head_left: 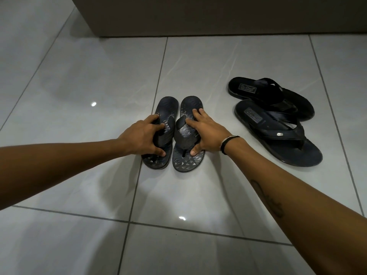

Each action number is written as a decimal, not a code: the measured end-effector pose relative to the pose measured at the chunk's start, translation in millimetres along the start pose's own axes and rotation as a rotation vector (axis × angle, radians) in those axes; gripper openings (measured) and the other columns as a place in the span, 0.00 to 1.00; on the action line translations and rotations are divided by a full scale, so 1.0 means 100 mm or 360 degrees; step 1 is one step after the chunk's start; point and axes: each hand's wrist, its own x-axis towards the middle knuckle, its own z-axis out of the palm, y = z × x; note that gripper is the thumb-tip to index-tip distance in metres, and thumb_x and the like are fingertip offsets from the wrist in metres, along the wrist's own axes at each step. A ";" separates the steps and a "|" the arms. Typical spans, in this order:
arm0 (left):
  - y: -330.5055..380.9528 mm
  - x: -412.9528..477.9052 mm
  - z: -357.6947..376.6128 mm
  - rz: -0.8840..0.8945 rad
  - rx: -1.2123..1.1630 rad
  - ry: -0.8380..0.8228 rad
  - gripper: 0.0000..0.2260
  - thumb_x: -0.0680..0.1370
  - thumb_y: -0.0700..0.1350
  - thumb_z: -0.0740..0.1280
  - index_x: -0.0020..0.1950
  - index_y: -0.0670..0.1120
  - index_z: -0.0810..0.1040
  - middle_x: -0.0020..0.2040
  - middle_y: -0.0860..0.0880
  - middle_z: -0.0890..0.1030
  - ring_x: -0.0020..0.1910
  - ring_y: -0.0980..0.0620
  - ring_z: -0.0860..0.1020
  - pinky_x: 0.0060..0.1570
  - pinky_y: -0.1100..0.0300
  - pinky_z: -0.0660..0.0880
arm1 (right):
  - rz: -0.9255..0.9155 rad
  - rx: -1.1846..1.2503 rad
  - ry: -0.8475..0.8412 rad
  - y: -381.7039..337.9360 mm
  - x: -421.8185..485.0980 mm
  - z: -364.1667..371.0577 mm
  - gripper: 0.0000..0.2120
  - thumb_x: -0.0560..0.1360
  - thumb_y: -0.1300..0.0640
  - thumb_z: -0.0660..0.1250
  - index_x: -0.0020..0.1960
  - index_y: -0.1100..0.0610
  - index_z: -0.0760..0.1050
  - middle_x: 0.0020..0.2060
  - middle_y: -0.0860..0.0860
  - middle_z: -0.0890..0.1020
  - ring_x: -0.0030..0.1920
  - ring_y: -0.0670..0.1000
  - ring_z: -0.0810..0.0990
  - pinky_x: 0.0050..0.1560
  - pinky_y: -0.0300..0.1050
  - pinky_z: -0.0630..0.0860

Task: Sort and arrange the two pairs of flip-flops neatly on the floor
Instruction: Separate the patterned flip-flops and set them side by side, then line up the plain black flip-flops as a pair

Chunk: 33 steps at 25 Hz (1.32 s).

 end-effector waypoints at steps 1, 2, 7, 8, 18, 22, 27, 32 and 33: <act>0.00 -0.02 0.01 -0.0008 -0.0011 0.0007 0.50 0.64 0.67 0.80 0.80 0.46 0.69 0.84 0.42 0.58 0.74 0.35 0.73 0.71 0.46 0.73 | -0.0014 -0.0022 -0.0007 -0.01 0.01 -0.01 0.58 0.63 0.44 0.84 0.84 0.51 0.55 0.86 0.56 0.46 0.85 0.58 0.40 0.82 0.59 0.55; 0.00 -0.03 0.02 -0.0012 -0.0027 0.0013 0.50 0.65 0.67 0.80 0.80 0.45 0.69 0.84 0.42 0.58 0.73 0.34 0.73 0.70 0.46 0.73 | -0.0027 -0.0048 -0.0017 -0.01 0.02 -0.03 0.58 0.63 0.43 0.84 0.84 0.50 0.56 0.86 0.56 0.47 0.85 0.59 0.40 0.82 0.59 0.54; 0.06 -0.16 0.07 -0.0128 0.0003 0.0004 0.54 0.66 0.74 0.72 0.85 0.55 0.55 0.87 0.47 0.47 0.80 0.34 0.61 0.74 0.36 0.68 | -0.0136 -0.0056 -0.0099 0.00 -0.06 -0.16 0.63 0.64 0.44 0.84 0.86 0.49 0.46 0.85 0.55 0.41 0.85 0.57 0.36 0.83 0.56 0.51; 0.09 -0.18 0.08 -0.0133 0.0034 0.0031 0.55 0.65 0.77 0.66 0.86 0.56 0.51 0.87 0.47 0.44 0.83 0.35 0.54 0.76 0.33 0.63 | -0.0164 0.0046 -0.0111 0.04 -0.12 -0.20 0.64 0.64 0.45 0.84 0.86 0.48 0.43 0.85 0.55 0.40 0.85 0.56 0.35 0.83 0.53 0.48; 1.76 0.37 0.16 0.0363 -0.0242 0.0398 0.48 0.76 0.69 0.65 0.86 0.50 0.46 0.86 0.43 0.38 0.85 0.42 0.38 0.83 0.42 0.46 | 0.0377 -0.0217 0.0574 1.45 -1.01 -0.68 0.30 0.83 0.58 0.59 0.84 0.48 0.57 0.85 0.58 0.53 0.85 0.63 0.48 0.84 0.62 0.50; 2.52 0.65 0.25 0.0301 -0.0475 0.0291 0.50 0.76 0.71 0.66 0.86 0.49 0.44 0.86 0.42 0.38 0.85 0.40 0.38 0.83 0.41 0.51 | 0.0510 -0.0293 0.0457 1.92 -1.17 -0.81 0.28 0.86 0.56 0.56 0.84 0.45 0.55 0.85 0.57 0.51 0.85 0.65 0.48 0.84 0.62 0.52; 2.82 0.97 0.37 0.0085 -0.0576 0.0140 0.58 0.70 0.77 0.66 0.86 0.49 0.42 0.86 0.41 0.37 0.84 0.36 0.36 0.81 0.37 0.48 | 0.0471 -0.0322 0.0299 2.08 -1.10 -0.92 0.36 0.84 0.63 0.58 0.85 0.43 0.49 0.86 0.56 0.47 0.85 0.66 0.47 0.83 0.64 0.54; 2.77 1.09 0.61 0.0147 -0.0459 0.0234 0.63 0.65 0.83 0.62 0.86 0.47 0.42 0.86 0.39 0.37 0.83 0.36 0.33 0.81 0.37 0.41 | 0.0501 -0.0258 0.0189 2.09 -1.07 -0.89 0.36 0.81 0.61 0.63 0.84 0.42 0.55 0.85 0.55 0.53 0.80 0.68 0.63 0.77 0.66 0.66; 2.73 1.12 0.62 0.0194 -0.0426 0.0246 0.63 0.64 0.83 0.62 0.86 0.48 0.42 0.86 0.40 0.37 0.83 0.36 0.33 0.82 0.37 0.42 | 0.0544 -0.0249 0.0238 2.09 -1.10 -0.88 0.33 0.81 0.60 0.63 0.83 0.42 0.58 0.85 0.56 0.56 0.77 0.69 0.66 0.74 0.67 0.69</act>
